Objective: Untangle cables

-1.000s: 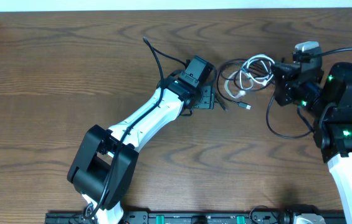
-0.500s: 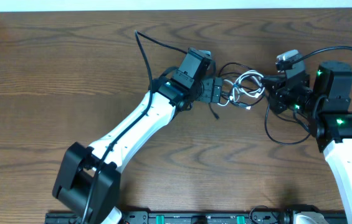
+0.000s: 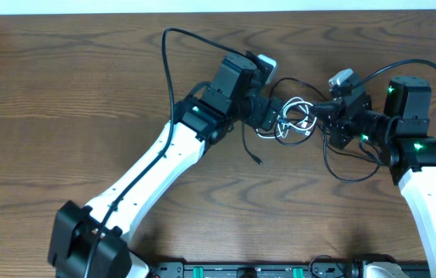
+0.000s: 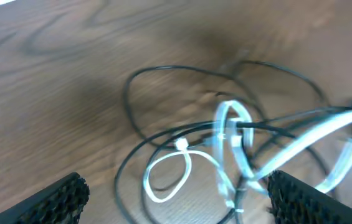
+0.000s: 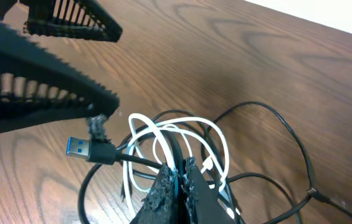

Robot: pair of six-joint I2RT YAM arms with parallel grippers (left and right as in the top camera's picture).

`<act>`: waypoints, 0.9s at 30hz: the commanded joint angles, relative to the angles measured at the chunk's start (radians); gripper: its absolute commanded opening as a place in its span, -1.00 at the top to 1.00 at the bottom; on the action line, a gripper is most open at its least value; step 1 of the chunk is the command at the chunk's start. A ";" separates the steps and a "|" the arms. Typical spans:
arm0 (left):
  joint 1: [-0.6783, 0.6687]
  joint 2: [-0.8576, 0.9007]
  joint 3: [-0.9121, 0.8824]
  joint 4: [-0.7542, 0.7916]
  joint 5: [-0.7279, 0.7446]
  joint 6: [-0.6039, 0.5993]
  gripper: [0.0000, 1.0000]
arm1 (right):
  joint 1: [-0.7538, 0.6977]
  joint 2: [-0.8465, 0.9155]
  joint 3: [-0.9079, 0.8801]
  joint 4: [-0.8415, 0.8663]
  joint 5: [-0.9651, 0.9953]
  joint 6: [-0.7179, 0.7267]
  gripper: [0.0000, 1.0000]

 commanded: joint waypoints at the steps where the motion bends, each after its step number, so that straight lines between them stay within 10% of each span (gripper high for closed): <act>1: -0.001 -0.026 -0.002 -0.001 0.206 0.127 -0.85 | 0.005 -0.001 0.020 0.001 -0.065 -0.034 0.98; 11: -0.001 -0.024 -0.002 -0.008 0.221 0.147 -0.85 | 0.005 -0.001 0.020 0.000 -0.177 -0.048 0.98; 18: -0.001 -0.024 -0.002 -0.016 0.221 0.148 0.34 | 0.005 -0.001 0.020 0.003 -0.283 -0.049 0.98; 23: -0.001 -0.024 -0.002 -0.016 0.221 0.148 0.84 | 0.005 -0.001 0.020 0.005 -0.319 -0.048 0.98; 27: 0.000 -0.024 -0.002 -0.015 0.190 0.147 0.85 | 0.005 -0.001 0.020 0.005 -0.270 -0.048 0.98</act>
